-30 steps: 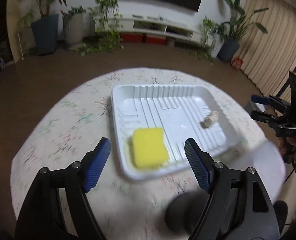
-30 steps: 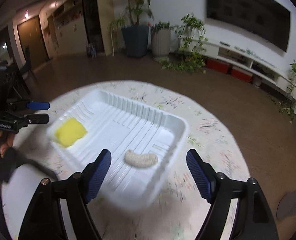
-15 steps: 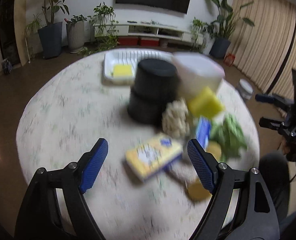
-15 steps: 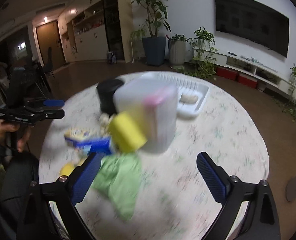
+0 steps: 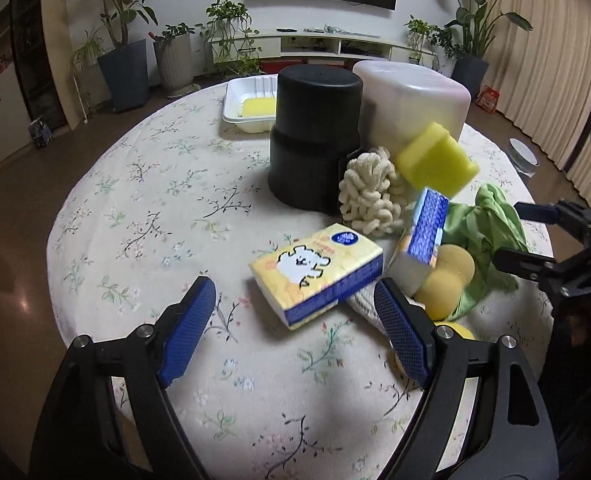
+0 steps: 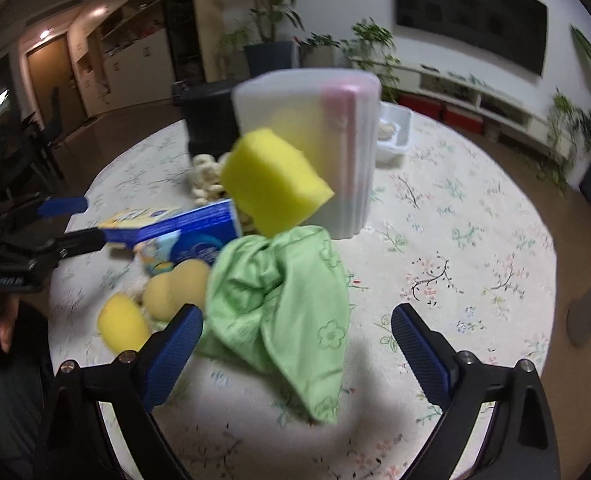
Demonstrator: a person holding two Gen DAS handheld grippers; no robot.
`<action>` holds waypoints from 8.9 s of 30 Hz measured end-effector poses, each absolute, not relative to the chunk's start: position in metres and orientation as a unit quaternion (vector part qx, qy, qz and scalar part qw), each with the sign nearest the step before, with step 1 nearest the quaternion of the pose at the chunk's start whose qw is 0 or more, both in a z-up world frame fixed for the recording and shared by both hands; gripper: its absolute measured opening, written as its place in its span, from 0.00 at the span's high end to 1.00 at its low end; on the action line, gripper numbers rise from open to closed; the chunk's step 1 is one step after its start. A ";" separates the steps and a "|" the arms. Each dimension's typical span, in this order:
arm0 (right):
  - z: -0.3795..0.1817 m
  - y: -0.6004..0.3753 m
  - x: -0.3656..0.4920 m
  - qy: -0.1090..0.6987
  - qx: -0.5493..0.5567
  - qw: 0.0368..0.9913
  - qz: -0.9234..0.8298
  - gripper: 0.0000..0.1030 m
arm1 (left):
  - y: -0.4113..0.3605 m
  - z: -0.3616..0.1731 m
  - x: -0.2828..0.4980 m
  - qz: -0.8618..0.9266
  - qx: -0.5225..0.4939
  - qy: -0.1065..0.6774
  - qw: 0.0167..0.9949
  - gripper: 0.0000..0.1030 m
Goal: Organize soft objects
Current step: 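Grasp the yellow tissue pack with the left tool while the right tool grasps the green cloth, then carry the tissue pack and green cloth to the tray and release them, then grasp the yellow makeup egg with the left tool while the right tool grasps a yellow sponge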
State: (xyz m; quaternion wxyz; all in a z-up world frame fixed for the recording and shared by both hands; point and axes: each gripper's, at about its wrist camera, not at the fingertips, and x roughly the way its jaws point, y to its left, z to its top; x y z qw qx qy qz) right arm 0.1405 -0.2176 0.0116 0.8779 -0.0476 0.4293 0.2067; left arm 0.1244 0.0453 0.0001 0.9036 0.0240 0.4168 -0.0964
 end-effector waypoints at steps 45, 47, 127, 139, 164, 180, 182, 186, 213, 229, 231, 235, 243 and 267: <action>-0.002 -0.209 0.140 0.435 -0.030 0.867 0.240 0.72 | 0.028 -0.023 0.155 -0.125 0.065 0.447 0.883 0.48; -0.001 -0.210 0.139 0.433 -0.026 0.868 0.242 0.74 | 0.028 -0.021 0.153 -0.122 0.064 0.444 0.885 0.51; 0.132 -0.222 0.392 0.380 -0.101 0.886 0.244 0.75 | 0.053 0.081 0.365 -0.136 0.087 0.376 0.912 0.60; 0.050 -0.163 0.463 0.444 -0.142 0.833 0.299 0.74 | 0.027 0.017 0.428 -0.133 0.114 0.430 0.886 0.60; 0.069 -0.223 0.441 0.415 -0.040 0.859 0.299 0.28 | 0.047 0.043 0.411 -0.125 0.061 0.405 0.904 0.30; 0.100 -0.306 0.219 0.335 0.049 0.894 0.295 0.08 | 0.067 0.074 0.198 -0.136 -0.006 0.357 0.924 0.09; 0.089 -0.301 0.188 0.339 0.039 0.894 0.292 0.07 | 0.062 0.069 0.166 -0.130 -0.010 0.357 0.925 0.08; 0.065 -0.285 0.144 0.354 0.020 0.892 0.282 0.07 | 0.043 0.049 0.108 -0.126 -0.015 0.368 0.921 0.07; 0.017 -0.218 0.151 0.380 -0.082 0.881 0.269 0.00 | -0.031 -0.020 0.076 -0.087 0.005 0.421 0.903 0.00; 0.006 -0.209 0.171 0.395 -0.092 0.873 0.270 0.09 | -0.029 -0.031 0.084 -0.068 -0.014 0.438 0.896 0.00; 0.004 -0.209 0.172 0.398 -0.093 0.873 0.267 0.12 | -0.031 -0.033 0.084 -0.067 -0.013 0.440 0.895 0.00; 0.002 -0.208 0.174 0.400 -0.092 0.872 0.267 0.14 | -0.031 -0.034 0.084 -0.064 -0.014 0.443 0.894 0.00; -0.003 -0.198 0.172 0.401 -0.115 0.866 0.276 0.30 | -0.032 -0.037 0.083 -0.064 -0.022 0.443 0.894 0.14; -0.006 -0.204 0.159 0.408 -0.103 0.858 0.294 0.75 | -0.036 -0.034 0.076 -0.108 -0.051 0.439 0.891 0.49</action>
